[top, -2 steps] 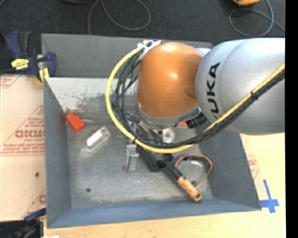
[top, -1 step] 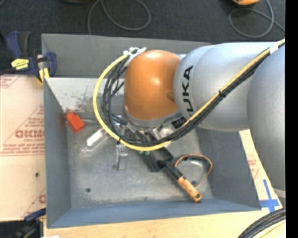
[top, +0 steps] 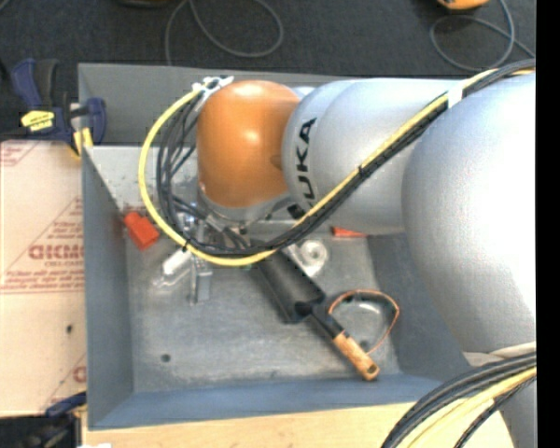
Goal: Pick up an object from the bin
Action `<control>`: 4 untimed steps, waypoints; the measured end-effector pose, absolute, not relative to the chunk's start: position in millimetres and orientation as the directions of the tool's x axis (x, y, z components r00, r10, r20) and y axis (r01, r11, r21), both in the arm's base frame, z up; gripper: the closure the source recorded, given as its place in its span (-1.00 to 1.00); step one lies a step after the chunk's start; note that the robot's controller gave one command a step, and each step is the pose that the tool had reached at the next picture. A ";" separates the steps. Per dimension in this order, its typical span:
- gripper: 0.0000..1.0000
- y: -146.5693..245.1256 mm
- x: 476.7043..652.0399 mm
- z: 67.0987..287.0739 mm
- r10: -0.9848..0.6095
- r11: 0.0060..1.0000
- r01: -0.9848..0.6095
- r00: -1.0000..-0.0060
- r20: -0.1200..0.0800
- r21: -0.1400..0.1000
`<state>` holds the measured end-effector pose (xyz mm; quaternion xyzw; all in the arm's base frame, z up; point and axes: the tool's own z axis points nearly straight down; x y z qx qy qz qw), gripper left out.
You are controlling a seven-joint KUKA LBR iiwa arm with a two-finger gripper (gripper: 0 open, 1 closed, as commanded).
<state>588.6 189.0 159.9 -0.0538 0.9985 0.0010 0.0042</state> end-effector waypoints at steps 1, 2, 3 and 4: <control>-1.00 150.6 620.3 143.4 -0.124 0.992 -0.124 -0.992 -0.016 0.001; -1.00 162.2 625.6 108.0 -0.308 0.951 -0.308 -0.951 -0.016 -0.002; 1.00 161.9 623.8 71.2 -0.546 0.838 -0.546 -0.838 -0.019 -0.005; 1.00 162.0 623.8 71.2 -0.545 0.838 -0.545 -0.838 -0.019 -0.005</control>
Offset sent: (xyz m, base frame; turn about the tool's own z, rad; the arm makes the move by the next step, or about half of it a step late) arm 0.0404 -0.0176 -0.0899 -0.3852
